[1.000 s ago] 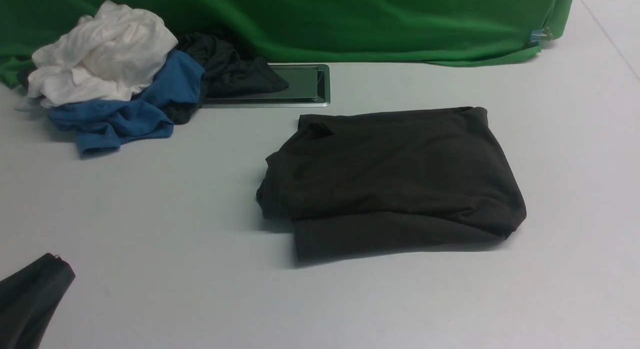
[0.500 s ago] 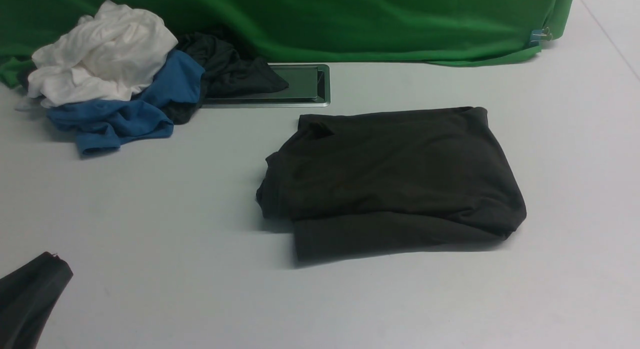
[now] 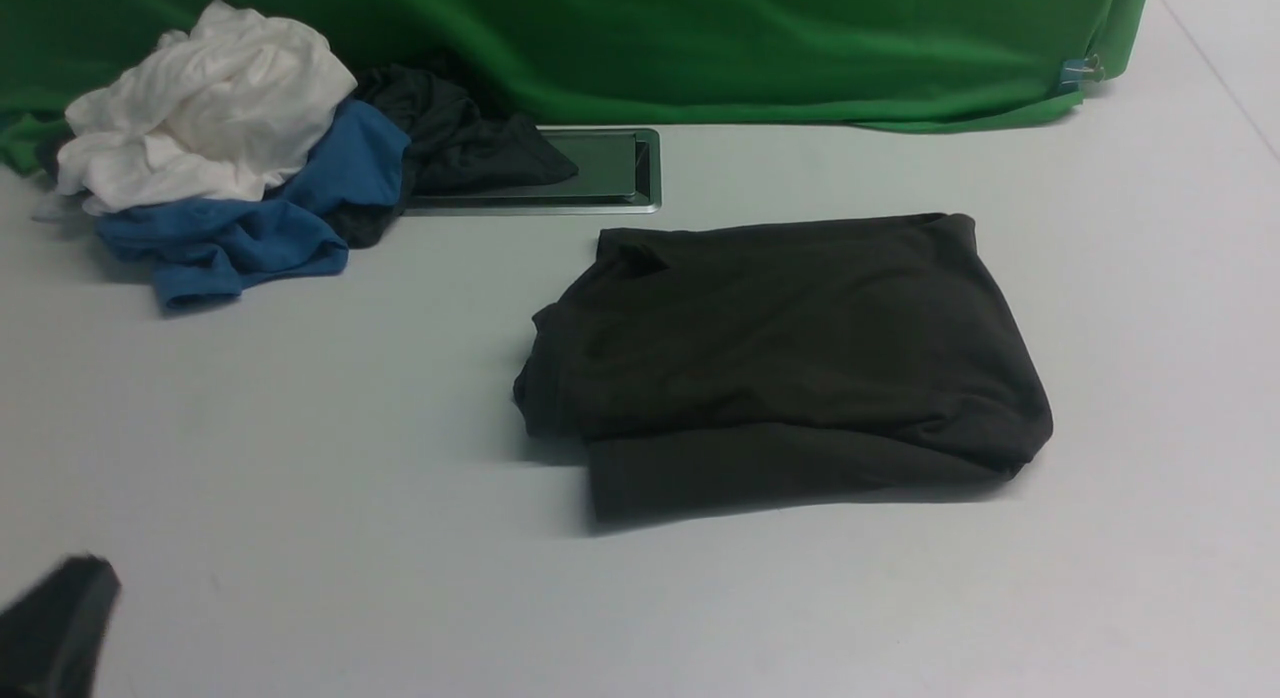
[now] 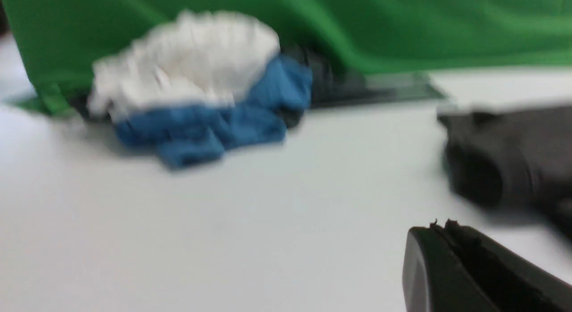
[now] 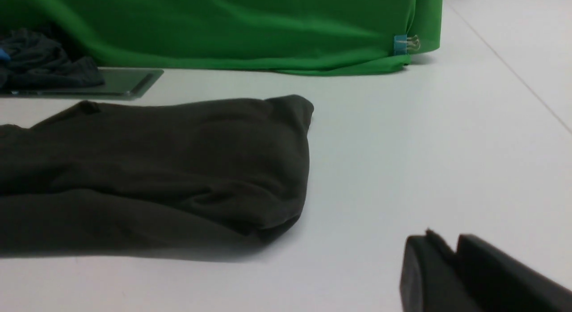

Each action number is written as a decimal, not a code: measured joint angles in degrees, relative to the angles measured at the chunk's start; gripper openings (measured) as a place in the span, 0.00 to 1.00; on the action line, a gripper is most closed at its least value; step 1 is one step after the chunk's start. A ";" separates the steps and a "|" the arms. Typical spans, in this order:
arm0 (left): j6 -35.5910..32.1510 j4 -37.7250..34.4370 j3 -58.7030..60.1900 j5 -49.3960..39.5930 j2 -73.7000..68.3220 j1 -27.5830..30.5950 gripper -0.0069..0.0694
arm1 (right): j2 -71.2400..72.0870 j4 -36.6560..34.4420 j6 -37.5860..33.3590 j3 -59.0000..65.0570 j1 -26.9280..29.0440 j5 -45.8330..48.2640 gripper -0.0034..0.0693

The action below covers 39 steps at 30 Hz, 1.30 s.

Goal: Fold a long-sleeved shirt on a white desktop.

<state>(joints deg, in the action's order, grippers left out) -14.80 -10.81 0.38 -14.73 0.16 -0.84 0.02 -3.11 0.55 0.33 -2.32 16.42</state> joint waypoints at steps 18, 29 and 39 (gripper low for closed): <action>-1.00 -0.99 0.00 0.14 0.00 0.00 0.12 | 0.05 0.00 0.06 0.00 0.00 0.00 0.28; -1.00 -0.99 0.00 0.29 0.00 0.00 0.12 | 0.05 0.00 0.06 0.00 0.00 0.00 0.31; -1.12 -0.99 0.00 0.29 0.00 0.00 0.12 | 0.05 0.00 0.06 0.00 0.00 0.00 0.35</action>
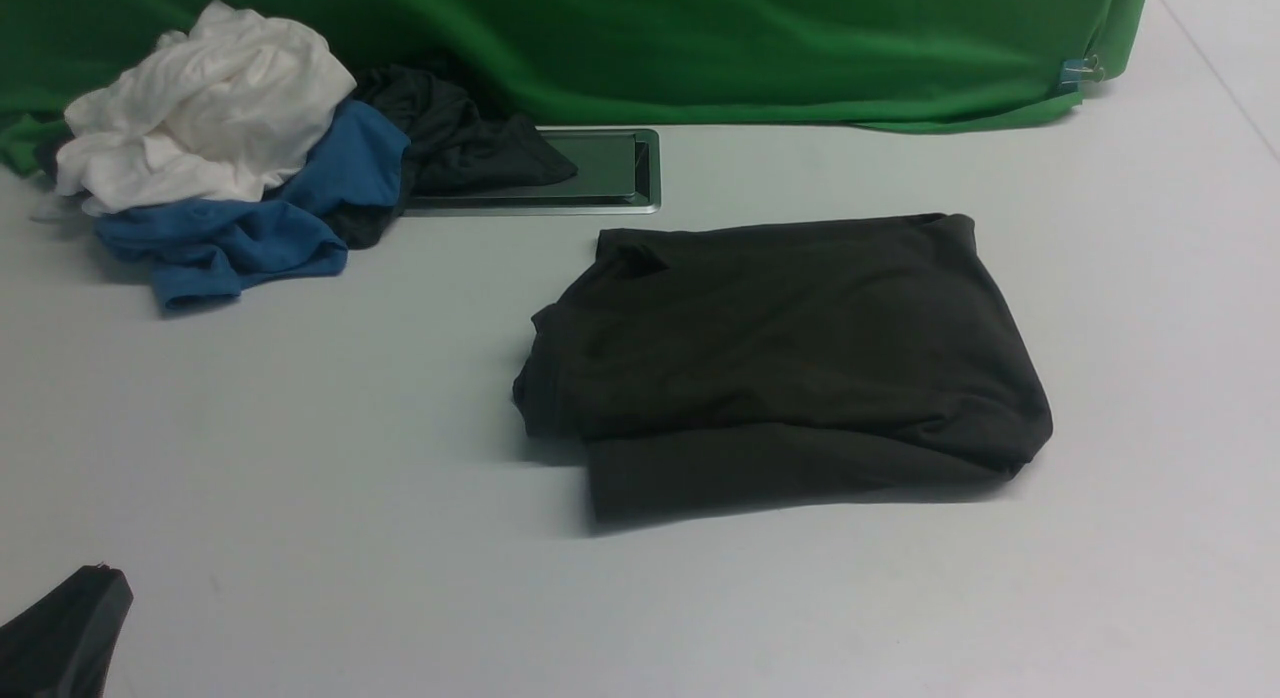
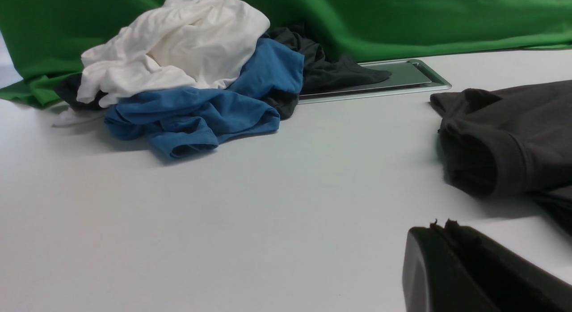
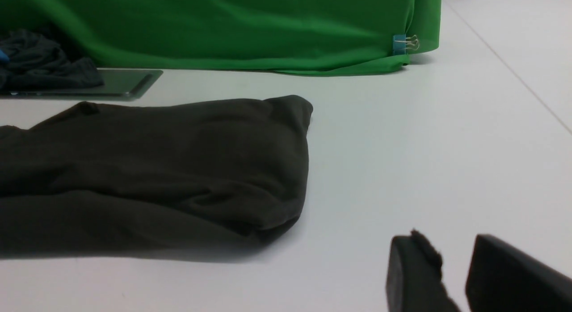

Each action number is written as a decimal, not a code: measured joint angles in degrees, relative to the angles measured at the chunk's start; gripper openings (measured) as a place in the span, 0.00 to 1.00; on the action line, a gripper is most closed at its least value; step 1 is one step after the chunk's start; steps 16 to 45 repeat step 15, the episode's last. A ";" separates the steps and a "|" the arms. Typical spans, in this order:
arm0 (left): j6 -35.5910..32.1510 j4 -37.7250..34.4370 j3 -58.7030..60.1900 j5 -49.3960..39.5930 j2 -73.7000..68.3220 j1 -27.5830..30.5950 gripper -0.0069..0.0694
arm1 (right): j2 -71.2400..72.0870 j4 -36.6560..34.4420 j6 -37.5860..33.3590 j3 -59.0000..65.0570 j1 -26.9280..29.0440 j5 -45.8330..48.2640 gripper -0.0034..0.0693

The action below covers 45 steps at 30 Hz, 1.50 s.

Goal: Fold a long-sleeved shirt on a white desktop.

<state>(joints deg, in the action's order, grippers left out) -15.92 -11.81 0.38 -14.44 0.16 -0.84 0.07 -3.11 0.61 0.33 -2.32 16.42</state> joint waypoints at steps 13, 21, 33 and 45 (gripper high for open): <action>-0.05 0.00 0.00 0.05 0.00 0.00 0.12 | 0.00 0.00 0.05 0.00 0.00 0.00 0.37; -0.05 0.00 0.00 0.05 0.00 0.00 0.12 | 0.00 0.00 0.05 0.00 0.00 0.00 0.37; -0.05 0.00 0.00 0.05 0.00 0.00 0.12 | 0.00 0.00 0.05 0.00 0.00 0.00 0.37; -0.05 0.00 0.00 0.05 0.00 0.00 0.12 | 0.00 0.00 0.05 0.00 0.00 0.00 0.37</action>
